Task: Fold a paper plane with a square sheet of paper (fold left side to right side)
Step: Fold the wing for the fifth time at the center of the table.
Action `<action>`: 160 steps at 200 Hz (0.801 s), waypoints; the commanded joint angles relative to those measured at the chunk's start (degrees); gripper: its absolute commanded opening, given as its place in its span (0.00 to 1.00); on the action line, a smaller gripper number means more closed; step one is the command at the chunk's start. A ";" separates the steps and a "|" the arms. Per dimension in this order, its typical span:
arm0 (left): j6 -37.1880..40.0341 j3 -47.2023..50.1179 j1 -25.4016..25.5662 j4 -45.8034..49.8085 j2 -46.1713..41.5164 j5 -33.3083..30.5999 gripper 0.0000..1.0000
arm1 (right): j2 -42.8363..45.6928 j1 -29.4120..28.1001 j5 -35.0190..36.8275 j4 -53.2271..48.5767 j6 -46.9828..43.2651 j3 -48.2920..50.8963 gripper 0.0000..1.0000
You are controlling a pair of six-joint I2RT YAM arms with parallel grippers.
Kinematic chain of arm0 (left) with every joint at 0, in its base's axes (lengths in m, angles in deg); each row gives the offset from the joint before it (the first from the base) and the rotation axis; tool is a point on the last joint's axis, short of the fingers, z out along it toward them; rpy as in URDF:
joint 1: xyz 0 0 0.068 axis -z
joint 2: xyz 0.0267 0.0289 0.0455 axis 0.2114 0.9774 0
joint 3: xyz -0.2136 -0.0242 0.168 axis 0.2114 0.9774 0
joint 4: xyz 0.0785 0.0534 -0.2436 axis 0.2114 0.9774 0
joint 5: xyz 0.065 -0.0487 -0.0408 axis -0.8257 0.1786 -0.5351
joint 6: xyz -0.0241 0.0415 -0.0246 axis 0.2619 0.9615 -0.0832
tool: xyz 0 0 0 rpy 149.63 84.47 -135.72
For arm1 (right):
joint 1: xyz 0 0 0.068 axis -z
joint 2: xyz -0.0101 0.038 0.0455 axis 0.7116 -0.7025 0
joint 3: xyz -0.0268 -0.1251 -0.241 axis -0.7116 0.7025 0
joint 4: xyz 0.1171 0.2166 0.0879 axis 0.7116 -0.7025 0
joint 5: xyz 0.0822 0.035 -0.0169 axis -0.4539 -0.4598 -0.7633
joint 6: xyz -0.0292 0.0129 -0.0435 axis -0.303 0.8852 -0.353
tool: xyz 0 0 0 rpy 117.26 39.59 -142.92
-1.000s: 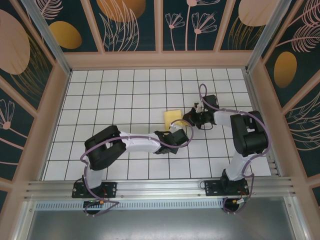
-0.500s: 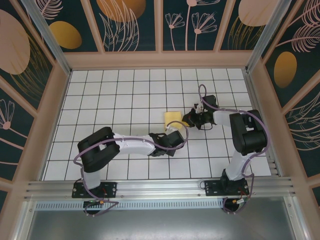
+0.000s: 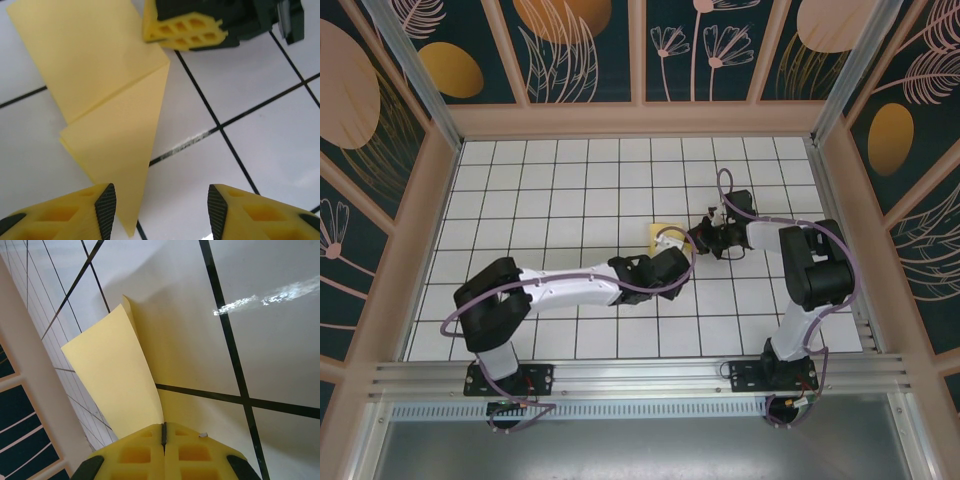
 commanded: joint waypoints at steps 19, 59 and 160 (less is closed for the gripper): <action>2.85 -4.05 -0.58 1.62 6.10 -3.13 0.56 | 1.75 -0.01 -0.09 -1.04 -0.87 -0.75 0.00; 3.14 -6.29 -1.11 1.86 10.23 -5.23 0.58 | 1.83 -0.06 -0.31 -0.80 -0.61 -0.69 0.00; 2.25 -9.79 -1.78 4.60 15.80 -9.35 0.55 | 1.56 -0.59 -0.75 -0.38 -0.36 -0.56 0.00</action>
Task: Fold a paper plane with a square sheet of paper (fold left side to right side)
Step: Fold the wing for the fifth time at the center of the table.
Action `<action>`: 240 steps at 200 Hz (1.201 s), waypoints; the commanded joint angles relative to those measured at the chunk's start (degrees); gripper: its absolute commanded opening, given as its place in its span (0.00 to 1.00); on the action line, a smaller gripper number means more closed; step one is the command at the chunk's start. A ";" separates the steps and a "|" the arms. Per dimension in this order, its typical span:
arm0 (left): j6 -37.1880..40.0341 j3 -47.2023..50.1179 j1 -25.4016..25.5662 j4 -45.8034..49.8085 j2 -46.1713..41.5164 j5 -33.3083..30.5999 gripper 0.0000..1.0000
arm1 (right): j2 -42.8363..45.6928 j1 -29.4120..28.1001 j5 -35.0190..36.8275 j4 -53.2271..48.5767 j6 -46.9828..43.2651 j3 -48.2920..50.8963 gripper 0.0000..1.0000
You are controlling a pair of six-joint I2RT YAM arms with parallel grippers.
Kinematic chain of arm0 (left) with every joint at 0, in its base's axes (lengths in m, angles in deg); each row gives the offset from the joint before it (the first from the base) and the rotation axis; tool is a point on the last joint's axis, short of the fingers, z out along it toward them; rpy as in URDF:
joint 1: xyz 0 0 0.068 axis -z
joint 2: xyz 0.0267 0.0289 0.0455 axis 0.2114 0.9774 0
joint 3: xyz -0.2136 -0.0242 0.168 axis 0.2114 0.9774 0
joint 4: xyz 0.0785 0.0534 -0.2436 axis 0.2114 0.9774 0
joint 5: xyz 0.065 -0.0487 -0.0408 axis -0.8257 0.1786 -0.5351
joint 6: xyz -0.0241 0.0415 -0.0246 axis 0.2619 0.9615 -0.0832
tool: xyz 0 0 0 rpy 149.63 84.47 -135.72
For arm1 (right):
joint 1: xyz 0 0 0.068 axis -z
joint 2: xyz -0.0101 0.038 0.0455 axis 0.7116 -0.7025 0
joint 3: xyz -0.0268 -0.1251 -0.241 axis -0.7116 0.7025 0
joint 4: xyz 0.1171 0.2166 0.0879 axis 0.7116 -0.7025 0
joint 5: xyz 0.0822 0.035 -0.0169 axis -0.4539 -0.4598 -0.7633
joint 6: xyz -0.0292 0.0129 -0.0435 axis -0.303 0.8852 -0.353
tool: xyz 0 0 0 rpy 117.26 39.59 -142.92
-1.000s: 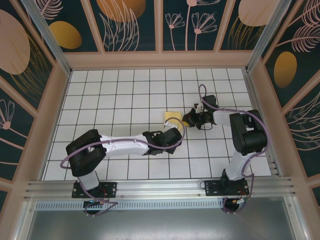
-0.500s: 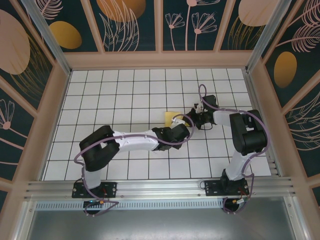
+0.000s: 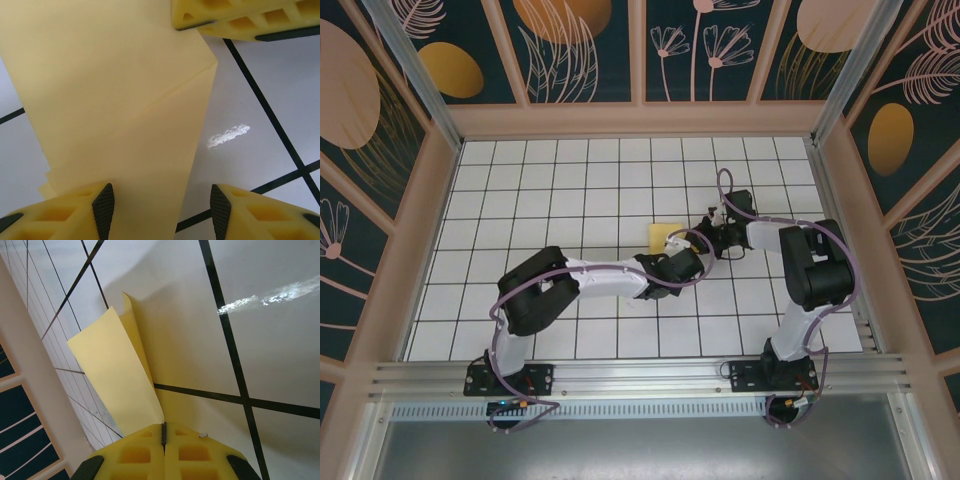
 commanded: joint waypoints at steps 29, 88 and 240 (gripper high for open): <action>0.12 -2.60 -0.36 3.83 2.54 -3.96 0.51 | 1.71 -0.50 -1.01 -0.25 -0.19 -0.43 0.00; 0.21 -1.64 -0.36 3.29 1.57 -4.15 0.41 | 1.71 -0.52 -0.86 -0.50 -0.30 -0.68 0.00; -1.32 10.41 -4.43 -9.50 -8.84 6.41 0.13 | 14.04 5.63 4.57 -0.51 -4.75 1.31 0.21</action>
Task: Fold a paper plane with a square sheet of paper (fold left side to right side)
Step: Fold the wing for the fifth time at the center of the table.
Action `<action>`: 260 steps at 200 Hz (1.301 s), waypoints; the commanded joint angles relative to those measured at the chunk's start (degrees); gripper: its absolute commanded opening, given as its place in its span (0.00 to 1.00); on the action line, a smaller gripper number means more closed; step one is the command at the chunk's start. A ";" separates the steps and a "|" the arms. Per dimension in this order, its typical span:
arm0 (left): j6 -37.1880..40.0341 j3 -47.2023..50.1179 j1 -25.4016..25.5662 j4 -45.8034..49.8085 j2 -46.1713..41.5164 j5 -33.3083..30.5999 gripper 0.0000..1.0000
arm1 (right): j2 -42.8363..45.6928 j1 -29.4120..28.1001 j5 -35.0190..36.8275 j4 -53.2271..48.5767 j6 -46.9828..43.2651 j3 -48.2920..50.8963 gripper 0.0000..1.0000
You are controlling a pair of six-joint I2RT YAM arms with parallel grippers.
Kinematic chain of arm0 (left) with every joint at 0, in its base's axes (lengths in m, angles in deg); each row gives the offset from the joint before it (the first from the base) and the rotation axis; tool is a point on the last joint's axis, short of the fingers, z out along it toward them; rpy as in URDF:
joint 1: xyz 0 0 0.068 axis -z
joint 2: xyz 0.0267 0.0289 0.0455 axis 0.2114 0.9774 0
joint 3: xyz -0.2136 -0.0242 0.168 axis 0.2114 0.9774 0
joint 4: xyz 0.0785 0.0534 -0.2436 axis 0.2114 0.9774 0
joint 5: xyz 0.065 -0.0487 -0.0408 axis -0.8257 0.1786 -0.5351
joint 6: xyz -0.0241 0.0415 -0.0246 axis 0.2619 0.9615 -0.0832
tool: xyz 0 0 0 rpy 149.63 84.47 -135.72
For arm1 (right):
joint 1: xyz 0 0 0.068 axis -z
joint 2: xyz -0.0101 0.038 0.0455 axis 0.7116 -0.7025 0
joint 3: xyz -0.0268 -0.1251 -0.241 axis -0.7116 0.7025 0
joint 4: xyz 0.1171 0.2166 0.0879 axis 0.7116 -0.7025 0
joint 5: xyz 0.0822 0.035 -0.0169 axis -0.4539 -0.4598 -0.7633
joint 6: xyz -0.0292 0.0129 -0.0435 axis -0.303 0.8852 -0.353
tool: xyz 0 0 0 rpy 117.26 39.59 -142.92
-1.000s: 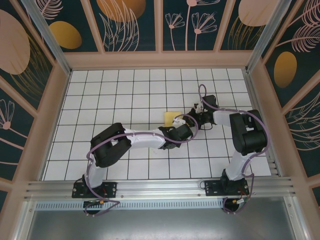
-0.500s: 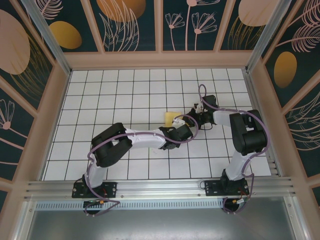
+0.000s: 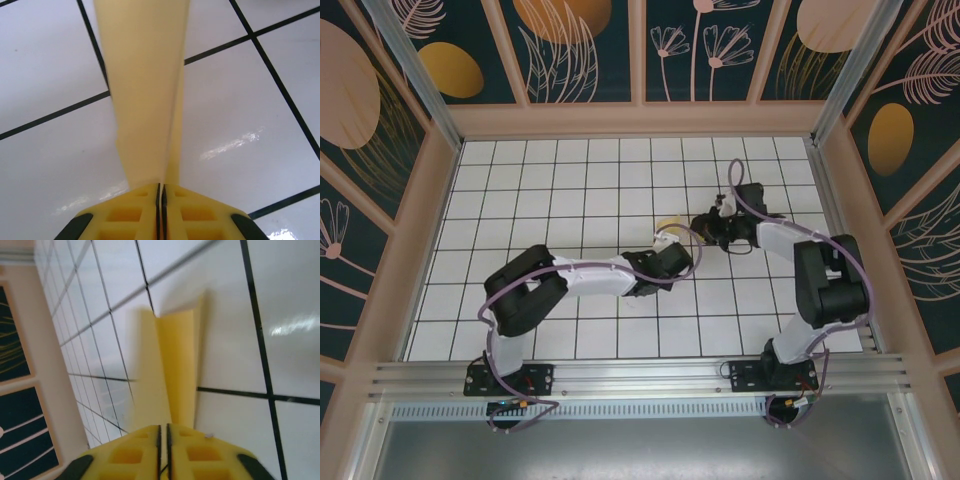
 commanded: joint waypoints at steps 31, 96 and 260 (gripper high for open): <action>-1.93 7.53 -3.22 -9.56 -5.94 10.49 0.13 | 7.37 4.70 1.94 0.95 -5.30 4.37 0.26; -2.18 9.21 -4.74 -13.77 -5.20 18.33 0.13 | 6.27 2.82 -2.73 5.97 -6.88 8.58 0.26; -1.99 5.61 -7.06 -15.29 1.28 28.21 0.10 | 2.55 1.82 -5.12 9.46 -7.23 10.32 0.22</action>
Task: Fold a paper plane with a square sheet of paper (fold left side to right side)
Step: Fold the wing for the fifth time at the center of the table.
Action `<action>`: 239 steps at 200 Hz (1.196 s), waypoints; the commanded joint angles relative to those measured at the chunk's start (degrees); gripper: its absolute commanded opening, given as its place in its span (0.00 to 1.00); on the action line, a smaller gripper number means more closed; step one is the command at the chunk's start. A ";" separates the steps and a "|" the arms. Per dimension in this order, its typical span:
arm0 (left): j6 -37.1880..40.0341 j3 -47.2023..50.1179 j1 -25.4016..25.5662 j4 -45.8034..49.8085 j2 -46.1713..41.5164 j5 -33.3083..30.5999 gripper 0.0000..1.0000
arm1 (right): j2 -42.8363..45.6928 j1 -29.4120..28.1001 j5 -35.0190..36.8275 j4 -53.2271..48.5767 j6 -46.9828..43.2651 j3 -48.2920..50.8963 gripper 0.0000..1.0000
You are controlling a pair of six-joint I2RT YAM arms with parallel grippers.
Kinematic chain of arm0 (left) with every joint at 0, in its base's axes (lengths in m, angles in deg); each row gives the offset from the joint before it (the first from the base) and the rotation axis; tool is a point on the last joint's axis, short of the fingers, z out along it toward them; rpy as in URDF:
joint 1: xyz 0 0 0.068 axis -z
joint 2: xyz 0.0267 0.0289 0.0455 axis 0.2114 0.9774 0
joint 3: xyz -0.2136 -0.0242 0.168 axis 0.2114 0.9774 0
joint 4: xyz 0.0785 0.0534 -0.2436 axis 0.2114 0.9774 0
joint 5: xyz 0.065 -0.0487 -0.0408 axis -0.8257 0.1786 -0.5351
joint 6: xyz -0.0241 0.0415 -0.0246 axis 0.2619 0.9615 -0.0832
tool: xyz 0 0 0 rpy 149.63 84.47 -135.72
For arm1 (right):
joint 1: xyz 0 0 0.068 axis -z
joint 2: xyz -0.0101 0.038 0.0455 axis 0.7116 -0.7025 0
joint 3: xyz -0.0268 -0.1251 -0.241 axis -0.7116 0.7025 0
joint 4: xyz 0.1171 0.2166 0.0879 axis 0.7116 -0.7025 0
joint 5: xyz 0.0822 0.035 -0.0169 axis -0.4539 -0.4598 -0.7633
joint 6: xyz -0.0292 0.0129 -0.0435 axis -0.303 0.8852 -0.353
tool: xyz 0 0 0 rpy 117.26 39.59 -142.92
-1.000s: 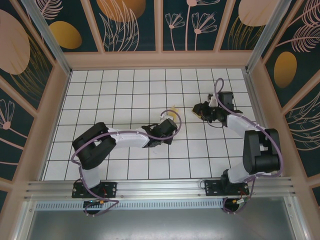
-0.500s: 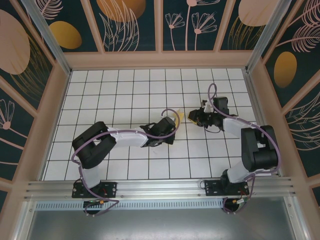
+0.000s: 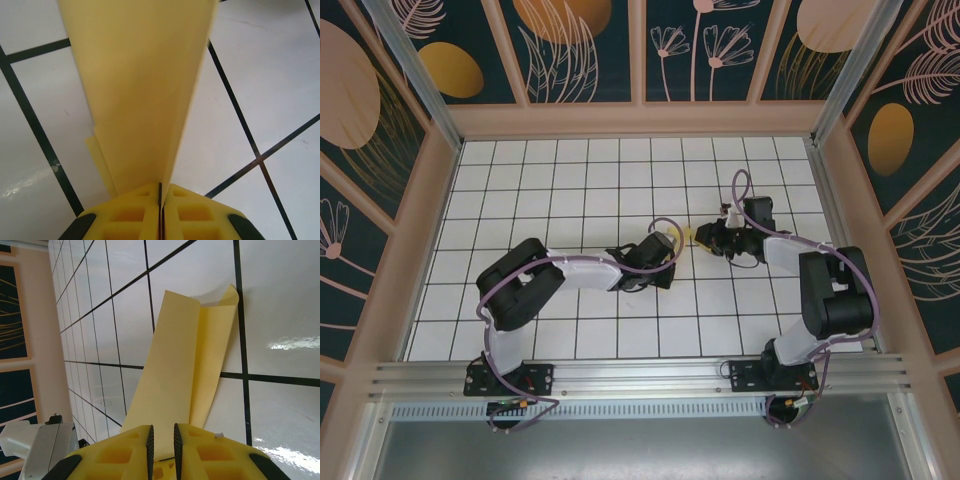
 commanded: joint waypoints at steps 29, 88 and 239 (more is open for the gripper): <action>0.15 -1.43 -1.40 -1.91 2.91 6.00 0.10 | -0.35 0.52 -2.61 2.17 -1.77 1.01 0.22; -0.56 -0.02 -3.53 -5.14 3.58 11.59 0.08 | -1.24 -0.21 -6.00 6.97 0.57 2.40 0.20; -3.54 2.41 -6.59 -9.99 5.41 18.04 0.05 | -8.77 -3.86 -6.76 16.54 5.74 0.98 0.19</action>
